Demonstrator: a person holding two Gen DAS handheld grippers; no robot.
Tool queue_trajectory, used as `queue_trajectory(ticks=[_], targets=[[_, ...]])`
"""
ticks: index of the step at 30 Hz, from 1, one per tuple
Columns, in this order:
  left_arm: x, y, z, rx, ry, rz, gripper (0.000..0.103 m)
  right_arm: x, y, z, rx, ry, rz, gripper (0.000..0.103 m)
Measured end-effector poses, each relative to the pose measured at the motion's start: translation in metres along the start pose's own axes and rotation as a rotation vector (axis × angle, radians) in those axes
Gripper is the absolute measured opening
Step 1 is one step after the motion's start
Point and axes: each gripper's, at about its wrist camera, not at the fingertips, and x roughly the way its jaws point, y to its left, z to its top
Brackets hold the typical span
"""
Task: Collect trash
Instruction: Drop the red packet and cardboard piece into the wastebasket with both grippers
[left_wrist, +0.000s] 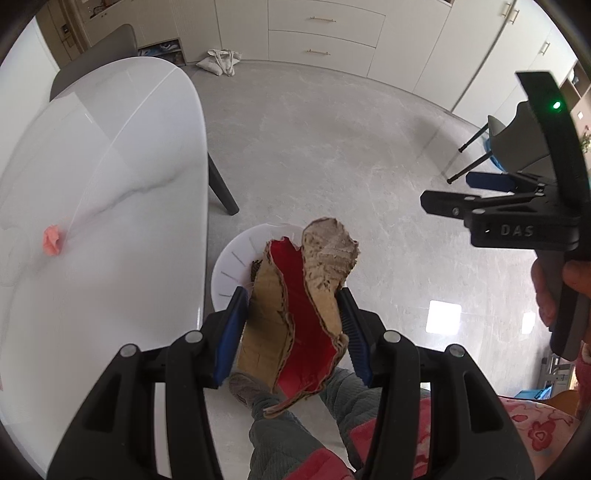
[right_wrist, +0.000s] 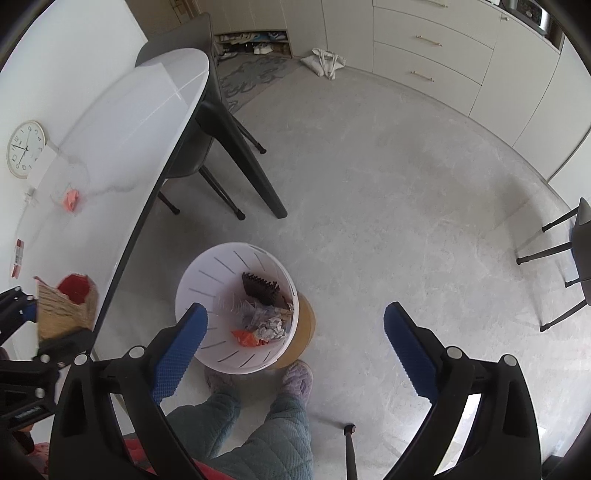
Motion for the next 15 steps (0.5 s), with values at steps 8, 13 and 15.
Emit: queue_trajectory(ticks=[8, 13, 15], targets=[[0.023, -0.008, 0.003, 0.019, 0.046, 0.003, 0.049, 0.002, -0.012, -0.004, 0.023, 0.003, -0.01, 0.098], [0.034, -0.013, 0.006, 0.031, 0.07, 0.008, 0.049, 0.004, -0.019, -0.004, 0.036, 0.004, -0.017, 0.098], [0.041, -0.012, 0.005, 0.038, 0.081, 0.011, 0.049, 0.003, -0.021, -0.004, 0.039, 0.0, -0.018, 0.098]])
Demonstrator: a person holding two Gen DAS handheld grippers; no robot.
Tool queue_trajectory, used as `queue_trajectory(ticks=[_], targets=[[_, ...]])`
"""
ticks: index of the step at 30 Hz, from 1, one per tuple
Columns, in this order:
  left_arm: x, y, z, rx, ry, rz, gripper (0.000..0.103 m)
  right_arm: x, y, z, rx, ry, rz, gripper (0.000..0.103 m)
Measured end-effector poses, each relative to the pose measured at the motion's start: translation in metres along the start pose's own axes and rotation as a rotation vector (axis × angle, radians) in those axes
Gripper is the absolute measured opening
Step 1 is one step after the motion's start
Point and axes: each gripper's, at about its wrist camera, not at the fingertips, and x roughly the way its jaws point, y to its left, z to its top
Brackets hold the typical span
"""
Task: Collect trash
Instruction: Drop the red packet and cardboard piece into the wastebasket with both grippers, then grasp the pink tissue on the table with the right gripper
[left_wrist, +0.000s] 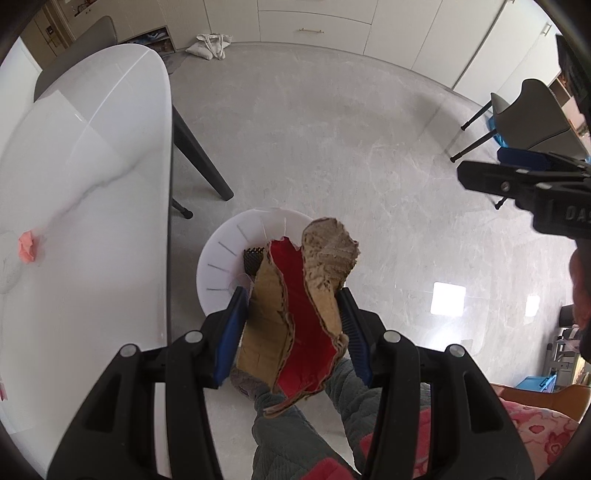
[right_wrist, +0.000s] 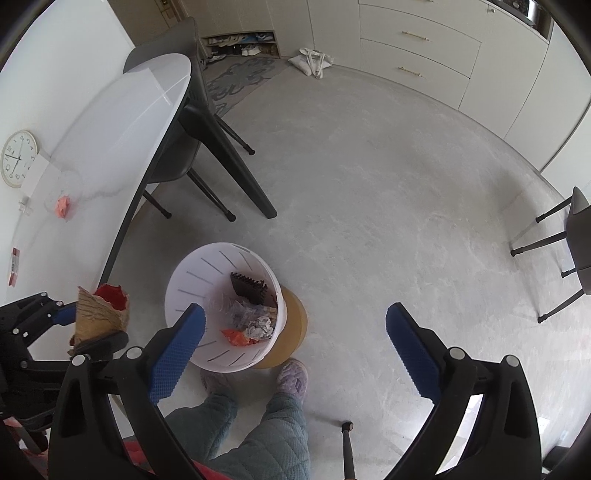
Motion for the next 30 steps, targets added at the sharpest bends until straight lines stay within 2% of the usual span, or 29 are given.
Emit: queue_trajectory(ticks=[6, 8, 10, 13, 18, 22, 26, 30], targets=[[0.057, -0.007, 0.0, 0.037, 0.095, 0.05, 0.051, 0.0, -0.008, -0.001, 0.01, -0.002, -0.009, 0.098], [0.081, -0.009, -0.001, 0.044, 0.131, 0.077, 0.059, 0.001, -0.011, -0.001, 0.013, 0.002, -0.014, 0.098], [0.094, -0.009, -0.001, 0.044, 0.159, 0.093, 0.072, 0.001, -0.013, 0.0, 0.019, 0.004, -0.016, 0.098], [0.094, -0.009, 0.001, 0.022, 0.164, 0.082, 0.074, -0.002, -0.013, 0.001, 0.02, -0.001, -0.019, 0.098], [0.034, 0.002, 0.011, -0.036, 0.024, 0.044, 0.088, -0.012, -0.007, 0.011, 0.018, -0.025, -0.01, 0.098], [-0.033, 0.037, 0.008, -0.148, -0.092, 0.042, 0.095, -0.028, 0.015, 0.027, -0.005, -0.07, 0.035, 0.098], [-0.094, 0.094, -0.012, -0.301, -0.191, 0.123, 0.095, -0.04, 0.061, 0.043, -0.069, -0.106, 0.099, 0.098], [-0.139, 0.161, -0.046, -0.46, -0.238, 0.273, 0.095, -0.035, 0.142, 0.057, -0.177, -0.107, 0.201, 0.1]])
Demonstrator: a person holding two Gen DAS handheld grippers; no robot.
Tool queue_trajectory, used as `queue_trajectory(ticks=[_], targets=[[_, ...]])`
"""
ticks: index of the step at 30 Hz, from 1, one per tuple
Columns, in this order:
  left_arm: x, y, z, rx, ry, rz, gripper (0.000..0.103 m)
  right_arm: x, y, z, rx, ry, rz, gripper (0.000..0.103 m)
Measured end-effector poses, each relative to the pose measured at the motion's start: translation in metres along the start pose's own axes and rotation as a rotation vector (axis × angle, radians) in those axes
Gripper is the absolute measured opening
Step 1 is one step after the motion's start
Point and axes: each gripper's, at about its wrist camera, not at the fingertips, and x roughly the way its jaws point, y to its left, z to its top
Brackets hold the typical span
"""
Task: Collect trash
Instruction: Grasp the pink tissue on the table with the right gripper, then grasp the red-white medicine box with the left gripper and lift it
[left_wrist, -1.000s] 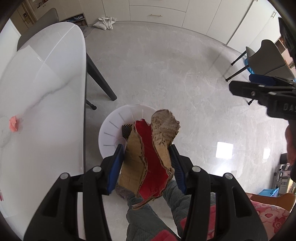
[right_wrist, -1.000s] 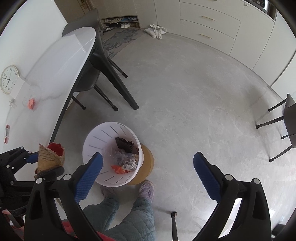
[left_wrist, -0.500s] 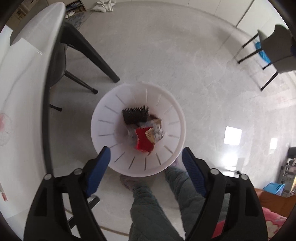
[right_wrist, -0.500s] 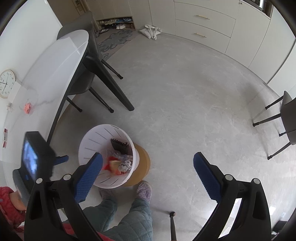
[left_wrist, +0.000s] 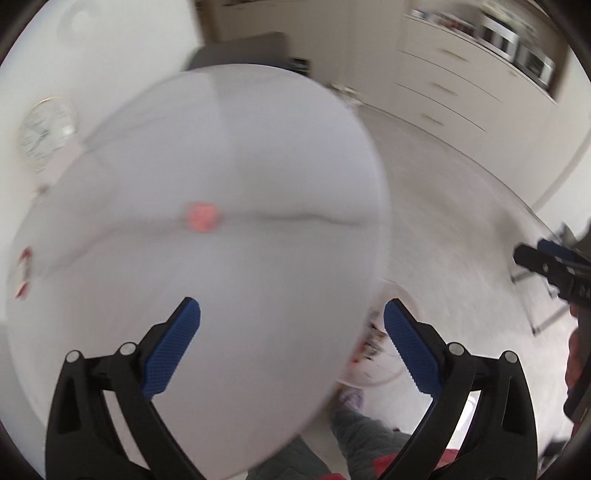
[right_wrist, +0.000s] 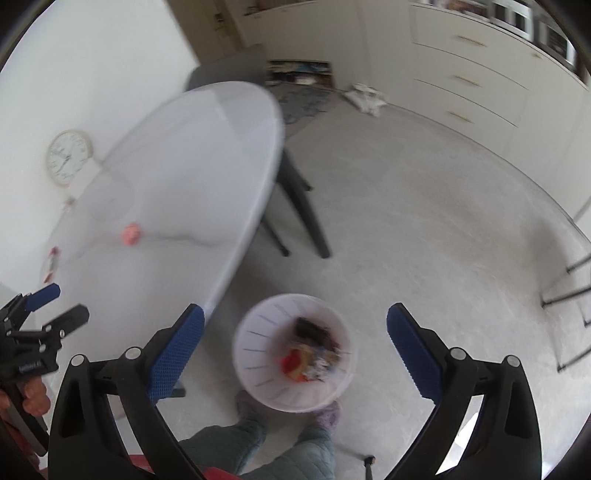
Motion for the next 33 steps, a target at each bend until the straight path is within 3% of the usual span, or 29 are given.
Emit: queue_trajectory(ticks=[6, 12, 18, 20, 21, 25, 29, 33], targets=[[-0.016, 0.113, -0.003, -0.159, -0.047, 0.086, 0.095, 0.075, 0.149, 0.037, -0.192, 0.02, 0.111, 0.1], [-0.002, 0.205, -0.012, -0.209, -0.031, 0.107, 0.095, 0.181, 0.254, 0.067, -0.191, 0.062, 0.02, 0.097], [0.017, 0.274, -0.02, -0.245, -0.01, 0.106, 0.095, 0.243, 0.278, 0.075, -0.149, 0.127, -0.157, 0.068], [0.02, 0.29, -0.025, -0.266, -0.005, 0.1, 0.095, 0.248, 0.276, 0.075, -0.133, 0.143, -0.175, 0.044], [0.023, 0.299, -0.026, -0.282, -0.003, 0.094, 0.095, 0.25, 0.274, 0.075, -0.133, 0.15, -0.182, 0.038], [0.033, 0.332, -0.031, -0.346, 0.009, 0.071, 0.095, 0.249, 0.274, 0.077, -0.14, 0.154, -0.191, 0.034], [0.042, 0.372, -0.031, -0.423, 0.006, 0.06, 0.095, 0.226, 0.293, 0.087, -0.143, 0.121, -0.106, 0.033], [0.057, 0.458, -0.026, -0.521, -0.013, 0.159, 0.095, 0.204, 0.337, 0.094, -0.217, 0.109, 0.0, 0.034]])
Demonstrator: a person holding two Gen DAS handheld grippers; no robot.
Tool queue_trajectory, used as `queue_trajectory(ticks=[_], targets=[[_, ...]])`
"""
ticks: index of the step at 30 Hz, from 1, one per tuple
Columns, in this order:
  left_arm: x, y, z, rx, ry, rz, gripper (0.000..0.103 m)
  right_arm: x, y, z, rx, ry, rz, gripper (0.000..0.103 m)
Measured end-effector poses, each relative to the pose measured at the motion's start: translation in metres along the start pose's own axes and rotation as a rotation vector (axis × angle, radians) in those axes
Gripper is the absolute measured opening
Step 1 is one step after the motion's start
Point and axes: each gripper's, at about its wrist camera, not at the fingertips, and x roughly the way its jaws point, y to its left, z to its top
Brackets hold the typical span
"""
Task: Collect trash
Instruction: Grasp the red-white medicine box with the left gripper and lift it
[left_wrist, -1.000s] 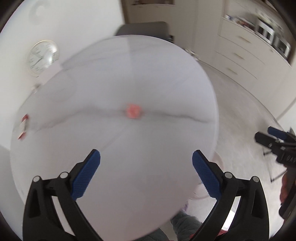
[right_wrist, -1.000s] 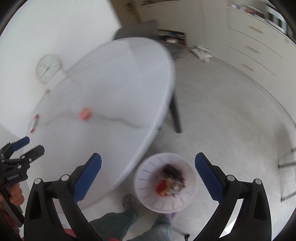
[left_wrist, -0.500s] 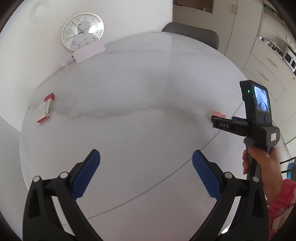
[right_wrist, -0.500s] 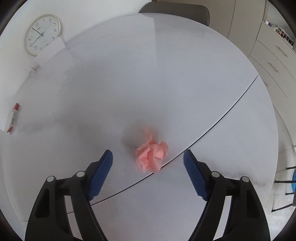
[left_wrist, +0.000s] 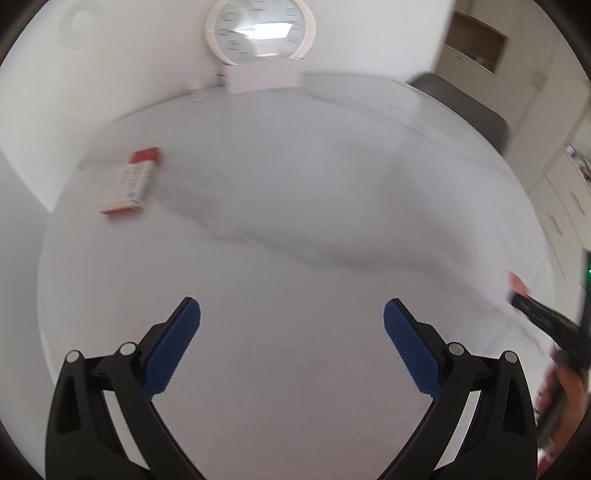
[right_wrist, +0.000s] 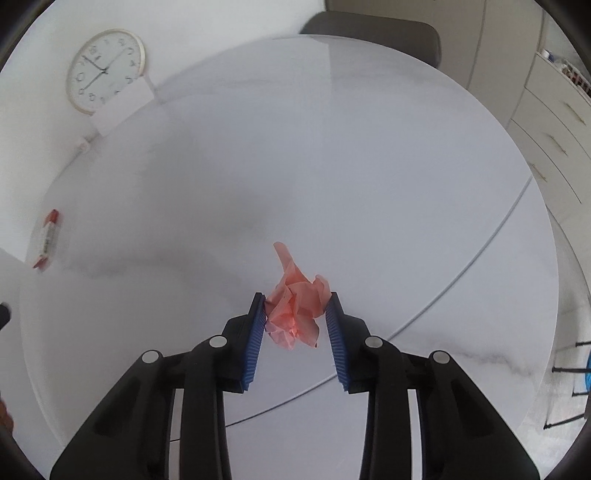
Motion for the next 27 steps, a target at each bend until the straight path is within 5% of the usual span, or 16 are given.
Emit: queue_trajectory(ticks=[6, 12, 23, 27], targets=[[0.08, 0.125, 0.08, -0.015, 0.033, 0.196, 0.095, -0.008, 0.069, 0.019, -0.113, 0.038, 0.123, 0.037], [0.155, 0.206, 0.12, -0.051, 0.142, 0.181, 0.095, 0.017, 0.141, 0.038, -0.192, 0.1, 0.207, 0.037], [0.21, 0.225, 0.143, -0.073, 0.215, 0.101, 0.095, 0.024, 0.177, 0.048, -0.252, 0.134, 0.259, 0.037], [0.211, 0.226, 0.143, -0.108, 0.187, 0.083, 0.085, 0.015, 0.168, 0.044, -0.24, 0.132, 0.259, 0.037]])
